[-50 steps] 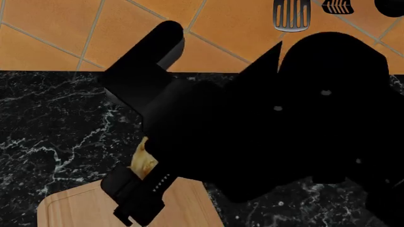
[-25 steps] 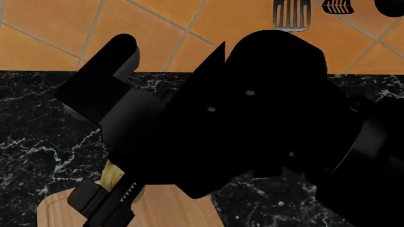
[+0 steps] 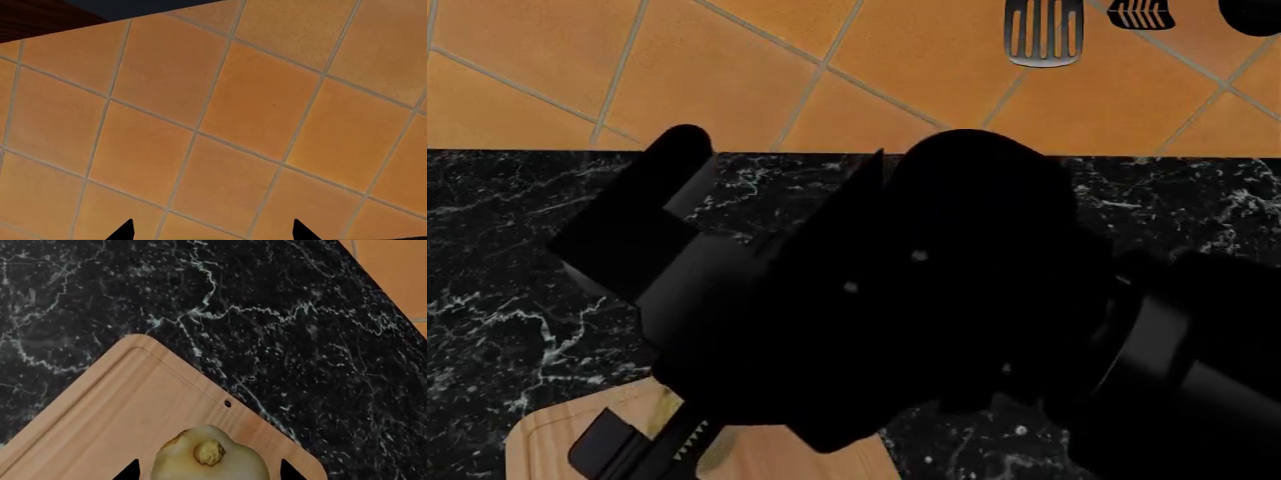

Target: Clear the non-vegetable object off the cutting board and place the vegetables onto it.

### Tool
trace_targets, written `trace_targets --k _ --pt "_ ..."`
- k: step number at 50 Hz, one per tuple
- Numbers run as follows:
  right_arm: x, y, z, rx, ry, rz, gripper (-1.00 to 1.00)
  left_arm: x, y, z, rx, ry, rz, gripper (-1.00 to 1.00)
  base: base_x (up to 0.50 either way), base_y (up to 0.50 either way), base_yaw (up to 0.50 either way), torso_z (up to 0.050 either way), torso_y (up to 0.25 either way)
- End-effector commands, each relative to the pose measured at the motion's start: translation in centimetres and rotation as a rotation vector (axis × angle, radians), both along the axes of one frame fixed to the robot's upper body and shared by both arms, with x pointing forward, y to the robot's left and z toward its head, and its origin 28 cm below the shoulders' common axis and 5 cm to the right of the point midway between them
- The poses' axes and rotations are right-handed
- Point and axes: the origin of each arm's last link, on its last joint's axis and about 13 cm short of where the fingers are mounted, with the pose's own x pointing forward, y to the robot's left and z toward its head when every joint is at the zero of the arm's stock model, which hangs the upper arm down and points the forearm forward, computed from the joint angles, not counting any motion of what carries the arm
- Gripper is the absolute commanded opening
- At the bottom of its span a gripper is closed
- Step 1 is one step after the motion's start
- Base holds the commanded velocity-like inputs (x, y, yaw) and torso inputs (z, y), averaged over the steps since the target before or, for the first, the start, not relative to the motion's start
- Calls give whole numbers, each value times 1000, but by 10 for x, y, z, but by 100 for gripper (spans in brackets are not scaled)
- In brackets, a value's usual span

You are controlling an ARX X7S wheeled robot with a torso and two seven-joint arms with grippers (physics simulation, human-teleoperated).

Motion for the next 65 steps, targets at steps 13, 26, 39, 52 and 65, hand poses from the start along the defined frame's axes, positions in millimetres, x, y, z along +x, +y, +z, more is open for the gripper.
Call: trace_targets --k 13,26,39,52,65 --pt "-28 5 23 86 -99 73 100 -1 -1 4 -18 -16 -19 100 43 0 -7 0 0" --pt "-68 -11 50 224 -264 58 100 -1 -3 4 -14 -14 -20 100 44 0 -5 0 0" --pt "-114 -42 63 353 -489 16 100 -10 -6 3 -39 -23 -42 100 44 0 -2 0 0" --pt "-163 -69 63 555 -634 -97 100 -36 -8 -1 30 -105 -10 100 44 0 0 0 0" --pt "-211 -97 54 623 -723 -203 100 -62 -2 -13 -14 -92 -11 100 43 0 0 0 0"
